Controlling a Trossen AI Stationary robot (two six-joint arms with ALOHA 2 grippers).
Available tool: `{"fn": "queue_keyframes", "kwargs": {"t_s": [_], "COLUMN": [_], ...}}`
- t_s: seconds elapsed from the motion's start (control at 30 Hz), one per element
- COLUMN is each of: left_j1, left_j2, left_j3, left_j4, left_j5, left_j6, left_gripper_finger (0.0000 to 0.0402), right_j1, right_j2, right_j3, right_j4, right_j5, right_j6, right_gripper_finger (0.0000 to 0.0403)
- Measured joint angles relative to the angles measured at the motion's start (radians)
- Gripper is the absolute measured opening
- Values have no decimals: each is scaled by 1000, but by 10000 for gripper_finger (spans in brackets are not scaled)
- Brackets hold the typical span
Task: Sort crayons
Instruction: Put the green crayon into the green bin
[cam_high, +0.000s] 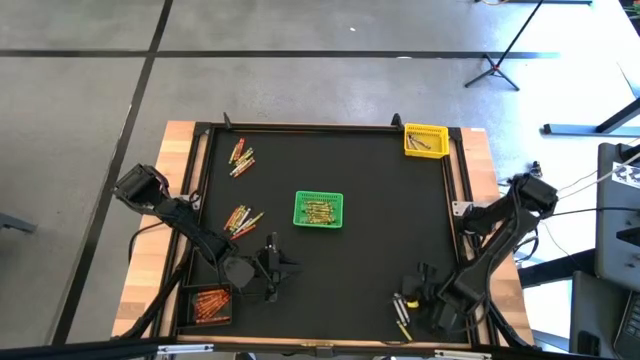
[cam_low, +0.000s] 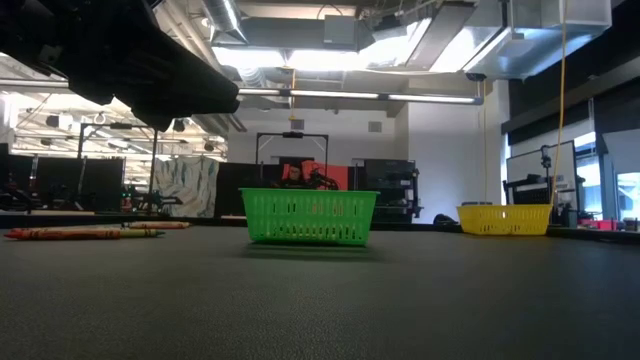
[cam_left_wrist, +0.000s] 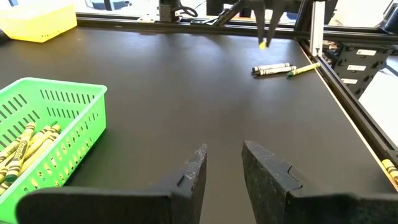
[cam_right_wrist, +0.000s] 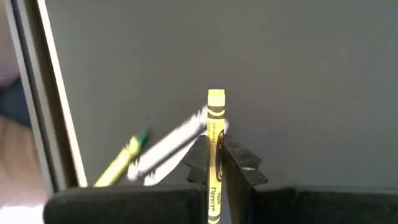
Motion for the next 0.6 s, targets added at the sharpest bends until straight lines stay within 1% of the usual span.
{"fn": "queue_keyframes", "kwargs": {"t_s": [0.2, 0.3, 0.5, 0.6], "left_j1": [0, 0, 0, 0], "left_j2": [0, 0, 0, 0], "left_j3": [0, 0, 0, 0], "left_j4": [0, 0, 0, 1], "left_j5": [0, 0, 0, 0], "left_j6": [1, 0, 0, 0], "left_gripper_finger": [88, 88, 88, 88], "right_j1": [-107, -178, -334, -409], "right_j2": [-35, -36, -33, -33], "right_j3": [0, 1, 2, 2], "right_j4": [18, 38, 148, 234], "right_j5": [197, 273, 354, 372], "right_j6": [-198, -301, -523, -631], "right_gripper_finger": [23, 23, 23, 24]}}
